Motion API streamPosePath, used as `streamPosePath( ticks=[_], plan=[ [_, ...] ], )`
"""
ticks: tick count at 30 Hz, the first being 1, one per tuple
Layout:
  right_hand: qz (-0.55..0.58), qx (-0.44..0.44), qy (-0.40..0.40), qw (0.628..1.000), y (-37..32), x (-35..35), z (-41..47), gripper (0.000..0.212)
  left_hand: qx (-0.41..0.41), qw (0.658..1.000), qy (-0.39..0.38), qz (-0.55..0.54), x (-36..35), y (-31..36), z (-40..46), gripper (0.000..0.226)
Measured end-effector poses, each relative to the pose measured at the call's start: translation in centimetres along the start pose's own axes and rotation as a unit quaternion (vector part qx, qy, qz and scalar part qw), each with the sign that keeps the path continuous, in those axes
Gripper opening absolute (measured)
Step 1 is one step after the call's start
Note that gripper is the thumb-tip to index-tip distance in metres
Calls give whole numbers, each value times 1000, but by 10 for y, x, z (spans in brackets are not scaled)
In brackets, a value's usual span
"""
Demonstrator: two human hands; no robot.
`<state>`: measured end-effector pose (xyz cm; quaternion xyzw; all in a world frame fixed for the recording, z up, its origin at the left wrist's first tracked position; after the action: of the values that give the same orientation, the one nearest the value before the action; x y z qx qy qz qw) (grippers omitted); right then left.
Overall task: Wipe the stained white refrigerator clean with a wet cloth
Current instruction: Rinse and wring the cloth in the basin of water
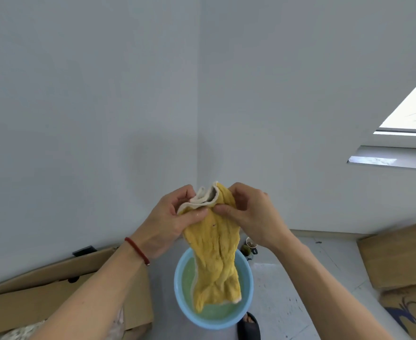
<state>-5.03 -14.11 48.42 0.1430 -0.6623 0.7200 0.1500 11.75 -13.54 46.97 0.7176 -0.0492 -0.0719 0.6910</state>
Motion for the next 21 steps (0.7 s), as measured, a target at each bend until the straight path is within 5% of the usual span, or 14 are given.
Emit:
streamPosePath(
  ticks=[3, 7, 10, 12, 15, 17, 19, 21],
  plan=[
    [49, -21, -8, 999, 1, 9, 0, 22, -55, 995, 77, 39, 19, 9, 7, 51],
    [219, -64, 4, 974, 0, 10, -4, 29, -51, 989, 131, 39, 25, 18, 19, 40],
    [160, -62, -46, 984, 6, -5, -4, 25, -74, 980, 134, 125, 20, 30, 26, 32],
    [129, -54, 4, 990, 7, 4, 4, 17, -96, 959, 201, 176, 32, 39, 29, 26],
    [201, -89, 66, 973, 6, 3, 7, 19, 24, 955, 296, 21, 47, 14, 36, 55],
    [295, -141, 64, 943, 7, -6, 10, 24, 173, 962, 180, -112, 16, -25, 41, 74],
    [382, -207, 51, 899, 14, -11, 11, 33, 257, 948, 24, -188, -24, -52, 23, 68],
    [393, -284, 14, 874, 36, -14, -1, 43, 300, 927, -13, -224, -36, -77, 2, 61]
  ],
)
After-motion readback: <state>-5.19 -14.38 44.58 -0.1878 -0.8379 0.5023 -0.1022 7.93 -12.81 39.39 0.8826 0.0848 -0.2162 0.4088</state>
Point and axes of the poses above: each hand's wrist, its own z-axis towards the middle knuckle, its own x-axis out of the back of the hand, y = z × x, the point moved 9 cm from there along z, towards the middle knuckle, and after that the axes turned 10 degrees about y, right-handed, at the moved point
